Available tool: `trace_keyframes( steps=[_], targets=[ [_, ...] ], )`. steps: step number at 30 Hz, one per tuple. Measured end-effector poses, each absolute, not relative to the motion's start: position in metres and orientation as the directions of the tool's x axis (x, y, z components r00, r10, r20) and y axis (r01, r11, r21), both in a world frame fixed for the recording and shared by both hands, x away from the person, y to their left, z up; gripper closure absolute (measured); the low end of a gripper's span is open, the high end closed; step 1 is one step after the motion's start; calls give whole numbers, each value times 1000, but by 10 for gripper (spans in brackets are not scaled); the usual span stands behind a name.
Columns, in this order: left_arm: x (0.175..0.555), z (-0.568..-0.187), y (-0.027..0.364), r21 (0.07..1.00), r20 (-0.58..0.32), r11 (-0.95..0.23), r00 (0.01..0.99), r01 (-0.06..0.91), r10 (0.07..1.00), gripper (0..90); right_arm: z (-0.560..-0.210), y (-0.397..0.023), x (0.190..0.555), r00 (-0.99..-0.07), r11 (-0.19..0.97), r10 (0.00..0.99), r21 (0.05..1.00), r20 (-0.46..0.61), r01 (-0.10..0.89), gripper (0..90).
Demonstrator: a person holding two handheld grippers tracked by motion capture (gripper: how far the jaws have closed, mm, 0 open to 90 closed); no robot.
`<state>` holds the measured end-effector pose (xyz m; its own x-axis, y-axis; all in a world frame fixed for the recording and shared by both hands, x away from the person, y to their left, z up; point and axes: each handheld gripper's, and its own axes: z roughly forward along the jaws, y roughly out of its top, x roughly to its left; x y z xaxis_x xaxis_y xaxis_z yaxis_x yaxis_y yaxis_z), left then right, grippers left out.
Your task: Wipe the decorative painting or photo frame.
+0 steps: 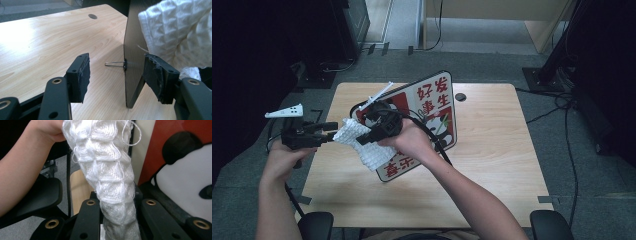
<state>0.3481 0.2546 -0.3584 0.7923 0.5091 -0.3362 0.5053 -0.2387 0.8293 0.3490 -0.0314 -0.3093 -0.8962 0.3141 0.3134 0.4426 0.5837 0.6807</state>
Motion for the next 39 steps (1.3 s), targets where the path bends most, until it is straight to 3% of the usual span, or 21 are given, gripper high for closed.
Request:
trace_keyframes(
  steps=[39],
  targets=[
    [347,-353,246,832,-327,-252,804,494,497,388,-359,-40,338,-878,604,331,637,347,479,775]
  ],
)
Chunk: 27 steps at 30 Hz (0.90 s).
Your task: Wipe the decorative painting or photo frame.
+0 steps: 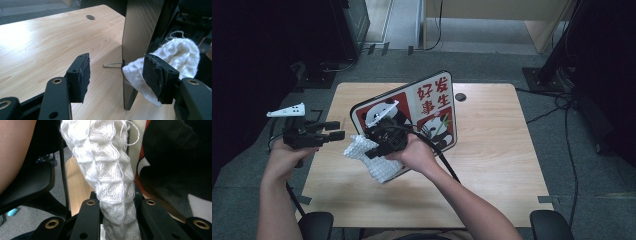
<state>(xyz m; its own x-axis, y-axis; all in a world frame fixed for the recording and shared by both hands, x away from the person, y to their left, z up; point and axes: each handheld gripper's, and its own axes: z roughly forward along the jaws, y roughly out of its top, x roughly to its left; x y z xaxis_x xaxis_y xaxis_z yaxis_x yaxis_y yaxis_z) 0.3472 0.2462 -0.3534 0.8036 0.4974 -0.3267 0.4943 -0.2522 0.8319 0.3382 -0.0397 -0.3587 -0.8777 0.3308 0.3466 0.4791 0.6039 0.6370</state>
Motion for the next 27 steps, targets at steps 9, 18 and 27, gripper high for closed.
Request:
trace_keyframes(
  steps=[9,18,27],
  targets=[
    [347,-352,242,830,-336,-261,815,493,472,423,-369,-43,336,-875,600,333,638,350,484,773],
    [346,-348,234,832,-329,-275,828,481,454,416,-378,-42,333,-874,605,334,631,352,485,773],
    [346,-344,227,835,-325,-286,840,471,435,441,-386,-43,331,-875,601,338,635,348,485,772]
  ],
)
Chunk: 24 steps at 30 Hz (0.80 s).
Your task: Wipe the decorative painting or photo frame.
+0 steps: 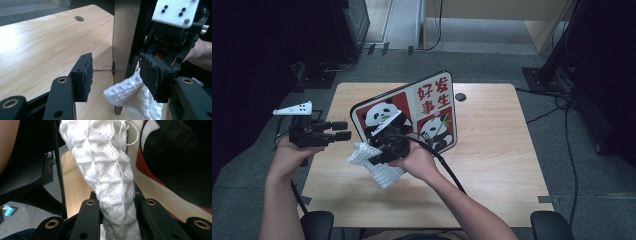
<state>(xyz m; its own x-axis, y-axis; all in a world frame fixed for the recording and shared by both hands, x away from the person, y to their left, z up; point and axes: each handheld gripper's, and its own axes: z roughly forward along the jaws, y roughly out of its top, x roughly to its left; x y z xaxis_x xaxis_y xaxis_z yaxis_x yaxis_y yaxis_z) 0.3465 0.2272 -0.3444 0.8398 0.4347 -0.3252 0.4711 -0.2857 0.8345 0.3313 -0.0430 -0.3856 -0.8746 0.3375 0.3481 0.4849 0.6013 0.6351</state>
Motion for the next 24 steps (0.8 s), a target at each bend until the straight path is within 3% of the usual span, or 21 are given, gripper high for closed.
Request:
trace_keyframes(
  steps=[24],
  targets=[
    [354,-341,202,812,-378,-315,853,492,360,569,-410,-45,325,-864,601,351,621,360,503,771]
  ],
)
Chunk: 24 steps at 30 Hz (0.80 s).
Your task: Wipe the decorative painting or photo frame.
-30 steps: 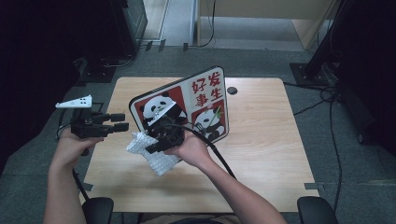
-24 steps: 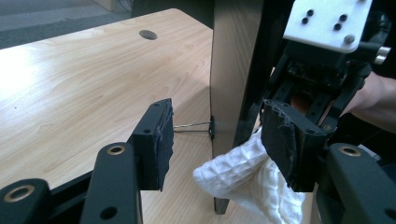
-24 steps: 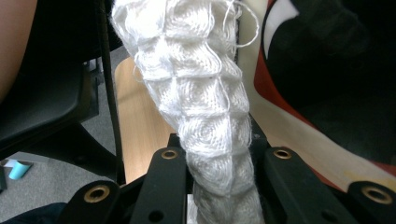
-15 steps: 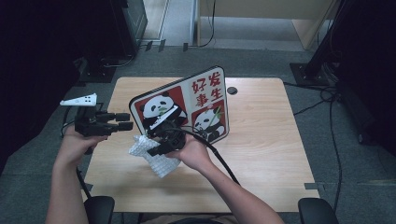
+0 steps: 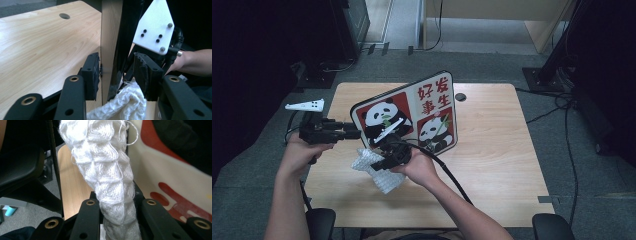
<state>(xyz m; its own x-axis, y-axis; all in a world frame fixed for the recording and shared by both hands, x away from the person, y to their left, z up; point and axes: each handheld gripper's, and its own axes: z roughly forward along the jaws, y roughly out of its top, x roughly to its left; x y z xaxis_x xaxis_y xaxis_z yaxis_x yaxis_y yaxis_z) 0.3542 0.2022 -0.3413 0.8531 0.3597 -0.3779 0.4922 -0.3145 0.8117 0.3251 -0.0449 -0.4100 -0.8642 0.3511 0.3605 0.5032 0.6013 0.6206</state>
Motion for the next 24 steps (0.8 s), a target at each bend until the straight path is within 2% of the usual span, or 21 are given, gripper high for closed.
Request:
trace_keyframes(
  steps=[10,24],
  targets=[
    [358,-346,194,792,-410,-332,850,512,331,685,-419,-46,321,-872,605,348,628,343,489,774],
    [361,-350,197,783,-448,-309,834,540,322,748,-440,-51,319,-878,612,346,629,332,479,776]
  ],
)
